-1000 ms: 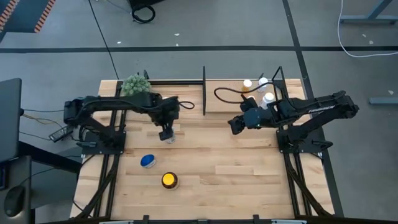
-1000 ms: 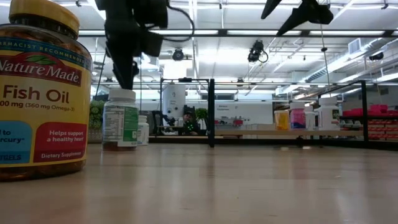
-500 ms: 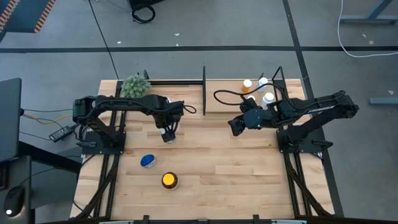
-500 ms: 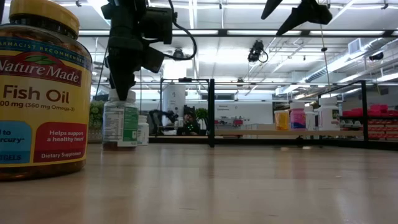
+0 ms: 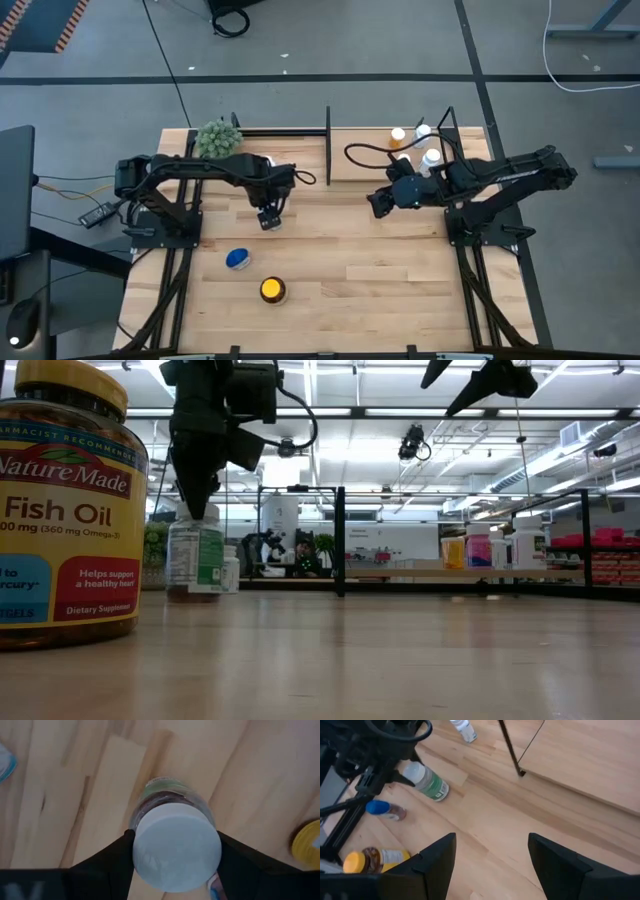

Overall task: Pick and place medicine bottles onto shelf by color
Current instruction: Put the green pill bottle on the shelf

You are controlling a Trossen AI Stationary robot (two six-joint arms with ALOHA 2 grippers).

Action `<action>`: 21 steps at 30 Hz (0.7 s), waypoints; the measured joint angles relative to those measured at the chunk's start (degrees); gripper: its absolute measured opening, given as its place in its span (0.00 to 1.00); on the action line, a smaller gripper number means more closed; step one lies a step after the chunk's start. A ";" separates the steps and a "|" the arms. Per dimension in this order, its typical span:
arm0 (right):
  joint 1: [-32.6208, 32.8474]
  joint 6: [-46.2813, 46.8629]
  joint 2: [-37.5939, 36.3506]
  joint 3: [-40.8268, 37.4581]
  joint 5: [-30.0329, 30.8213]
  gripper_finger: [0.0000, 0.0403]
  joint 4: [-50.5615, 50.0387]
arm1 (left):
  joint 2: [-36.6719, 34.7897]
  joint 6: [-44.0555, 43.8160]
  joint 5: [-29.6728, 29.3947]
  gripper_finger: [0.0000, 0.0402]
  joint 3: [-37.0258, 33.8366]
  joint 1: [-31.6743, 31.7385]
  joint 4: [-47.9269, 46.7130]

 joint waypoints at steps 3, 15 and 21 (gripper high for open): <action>0.84 -0.29 0.00 0.00 -0.88 0.63 -0.34 | -0.24 -0.28 0.68 0.58 -0.12 -0.72 2.80; 4.45 3.02 0.00 -0.02 -4.87 0.63 -2.01 | -0.21 -0.10 1.78 0.59 7.48 -1.82 7.25; 7.87 1.21 0.00 -0.02 -3.89 0.63 -1.81 | 3.30 2.73 1.24 0.60 17.85 -1.44 5.68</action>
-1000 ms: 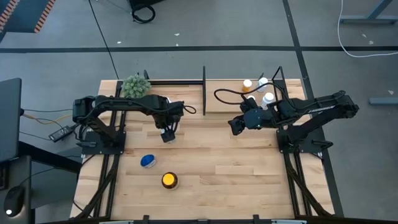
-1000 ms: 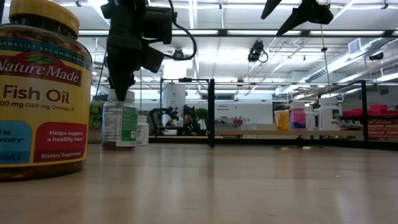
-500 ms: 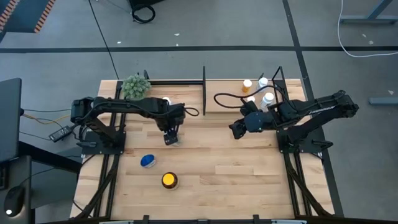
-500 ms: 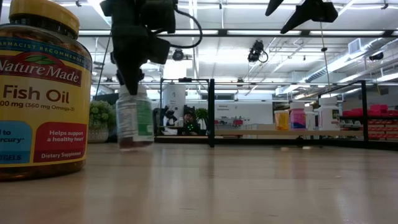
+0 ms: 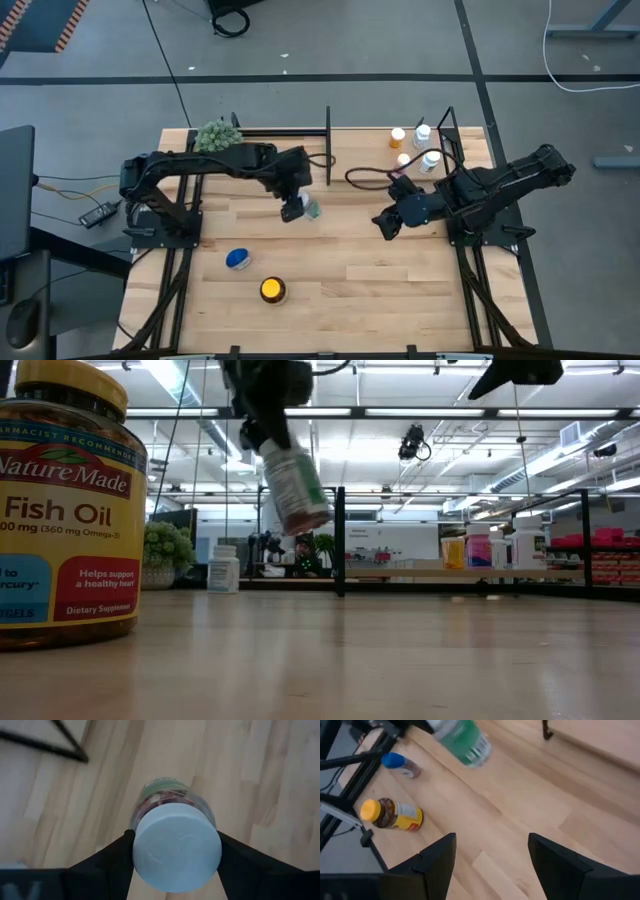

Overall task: Pick and place medicine bottles onto shelf by color
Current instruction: Put the green pill bottle on the shelf

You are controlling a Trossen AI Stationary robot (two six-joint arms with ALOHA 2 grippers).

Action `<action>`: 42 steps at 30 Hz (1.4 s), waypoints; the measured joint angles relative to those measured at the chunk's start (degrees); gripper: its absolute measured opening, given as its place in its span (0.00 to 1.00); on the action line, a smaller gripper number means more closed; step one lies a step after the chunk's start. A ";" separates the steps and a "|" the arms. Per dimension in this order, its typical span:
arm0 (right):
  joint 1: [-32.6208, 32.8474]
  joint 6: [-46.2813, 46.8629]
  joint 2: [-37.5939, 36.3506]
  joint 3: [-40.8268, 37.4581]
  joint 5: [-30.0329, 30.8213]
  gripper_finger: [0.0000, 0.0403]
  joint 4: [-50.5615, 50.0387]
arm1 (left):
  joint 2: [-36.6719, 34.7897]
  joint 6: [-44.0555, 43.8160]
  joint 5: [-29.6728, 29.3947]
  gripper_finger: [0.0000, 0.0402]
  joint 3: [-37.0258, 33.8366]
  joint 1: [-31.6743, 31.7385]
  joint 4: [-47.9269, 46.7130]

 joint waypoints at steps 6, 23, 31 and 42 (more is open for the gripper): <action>3.62 -13.97 0.00 0.00 6.66 0.63 8.06 | 4.93 0.80 2.95 0.61 11.14 -0.98 -3.22; -2.35 -44.89 0.01 0.00 11.84 0.83 28.07 | 6.32 -0.37 9.47 0.60 28.95 -2.00 -6.21; -6.45 -46.78 4.48 0.00 2.83 0.92 36.10 | 6.34 0.28 10.41 0.62 28.95 -2.68 -6.10; -6.74 -47.33 9.14 0.02 -1.27 0.92 37.36 | 6.32 0.30 10.72 0.63 28.95 -2.92 -7.35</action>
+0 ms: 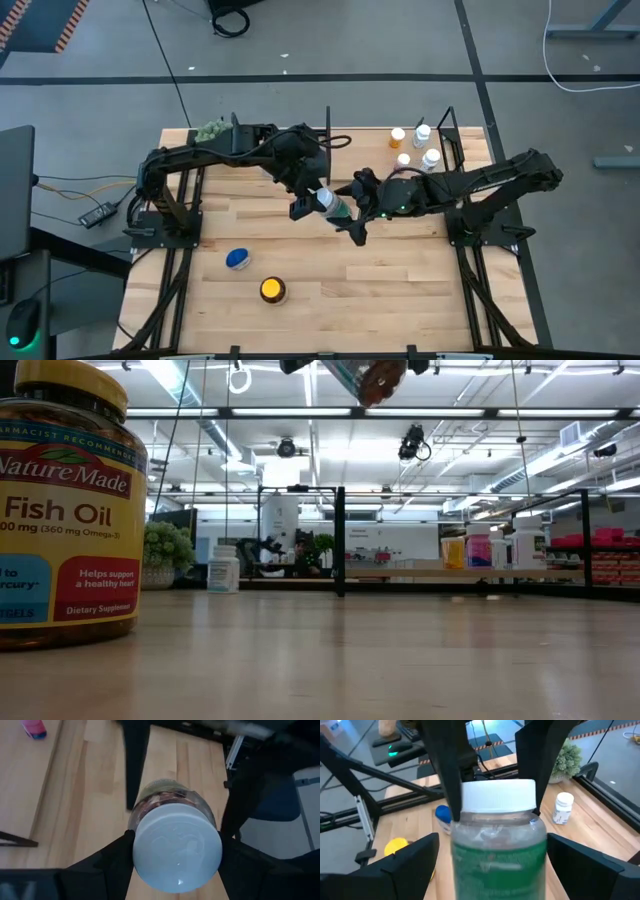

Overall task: Pick and place medicine bottles onto shelf by color
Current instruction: Put the green pill bottle on the shelf

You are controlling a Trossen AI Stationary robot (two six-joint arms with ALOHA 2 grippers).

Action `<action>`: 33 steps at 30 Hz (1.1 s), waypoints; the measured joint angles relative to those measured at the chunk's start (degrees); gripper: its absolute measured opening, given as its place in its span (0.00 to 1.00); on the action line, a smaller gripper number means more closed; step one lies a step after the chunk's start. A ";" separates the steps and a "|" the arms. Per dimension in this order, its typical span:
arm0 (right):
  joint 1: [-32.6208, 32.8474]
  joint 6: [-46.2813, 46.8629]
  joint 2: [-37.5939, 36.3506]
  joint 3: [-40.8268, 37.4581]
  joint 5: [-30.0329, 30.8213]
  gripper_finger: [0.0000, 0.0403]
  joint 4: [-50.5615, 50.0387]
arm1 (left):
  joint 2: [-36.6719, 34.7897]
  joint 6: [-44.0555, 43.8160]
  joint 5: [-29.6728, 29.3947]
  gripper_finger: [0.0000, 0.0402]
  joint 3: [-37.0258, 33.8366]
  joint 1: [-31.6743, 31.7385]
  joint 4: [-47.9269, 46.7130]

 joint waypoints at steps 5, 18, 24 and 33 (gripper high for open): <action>-0.43 0.09 2.10 0.00 -1.11 0.92 0.10 | 0.00 0.82 -0.13 0.61 0.00 -0.43 0.35; -1.99 -0.06 3.01 -0.04 -1.96 0.87 1.41 | -0.02 3.17 0.13 0.61 -0.02 -0.34 -2.96; -2.05 -0.31 3.01 -0.04 -4.04 0.84 1.37 | -0.09 4.33 0.34 0.62 -0.01 -0.31 -4.39; -2.07 -0.30 3.01 -0.03 -4.80 0.79 1.35 | -0.09 4.48 0.28 0.61 -0.02 -0.33 -4.44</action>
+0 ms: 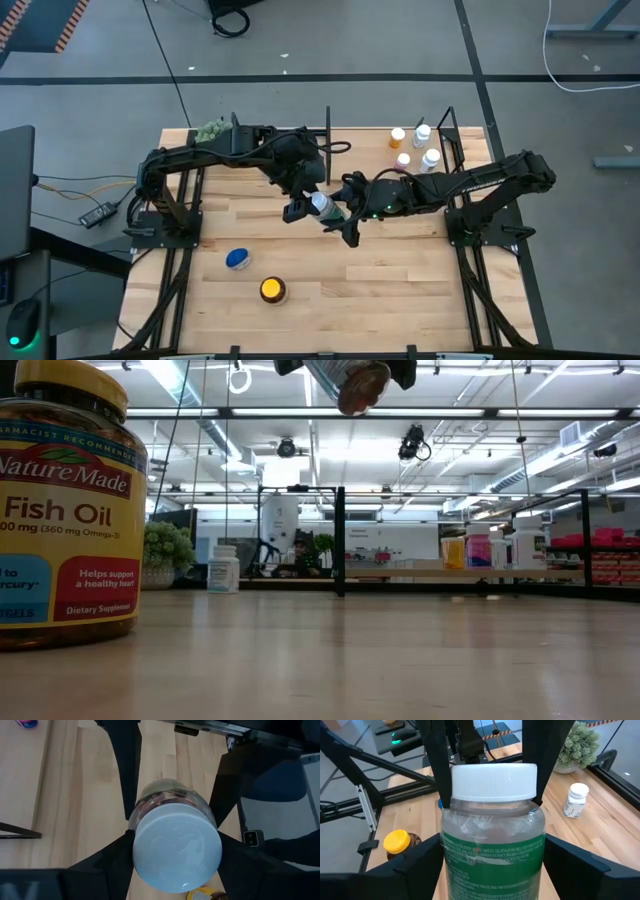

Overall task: Pick and place medicine bottles onto shelf by color
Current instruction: Put the green pill bottle on the shelf

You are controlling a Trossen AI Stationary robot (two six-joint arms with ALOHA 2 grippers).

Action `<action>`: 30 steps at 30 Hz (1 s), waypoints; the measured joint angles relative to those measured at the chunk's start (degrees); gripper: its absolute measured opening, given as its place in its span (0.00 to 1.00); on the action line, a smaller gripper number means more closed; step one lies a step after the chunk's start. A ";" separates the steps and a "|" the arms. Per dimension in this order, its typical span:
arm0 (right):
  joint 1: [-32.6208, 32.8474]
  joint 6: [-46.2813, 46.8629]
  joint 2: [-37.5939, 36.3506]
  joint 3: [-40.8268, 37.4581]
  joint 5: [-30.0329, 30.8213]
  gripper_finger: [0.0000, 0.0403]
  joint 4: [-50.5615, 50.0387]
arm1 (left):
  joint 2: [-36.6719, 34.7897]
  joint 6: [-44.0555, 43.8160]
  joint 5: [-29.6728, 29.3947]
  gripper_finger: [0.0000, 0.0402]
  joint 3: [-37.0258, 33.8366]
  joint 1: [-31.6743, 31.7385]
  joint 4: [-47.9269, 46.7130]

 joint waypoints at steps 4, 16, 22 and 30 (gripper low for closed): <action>0.00 1.32 0.00 -0.02 -0.13 0.76 0.00 | 0.00 -0.23 0.02 0.66 0.00 0.00 0.22; 0.61 8.45 0.00 0.01 8.87 0.74 -1.19 | -3.26 0.32 -0.59 0.74 0.00 4.11 -2.65; 0.61 11.85 -0.01 0.01 21.86 0.74 -2.54 | -8.33 -0.58 -5.50 0.72 0.00 8.59 -2.39; -1.72 18.90 -0.15 -1.49 43.10 0.74 -4.15 | -13.83 -2.15 -13.71 0.72 0.00 11.34 -2.09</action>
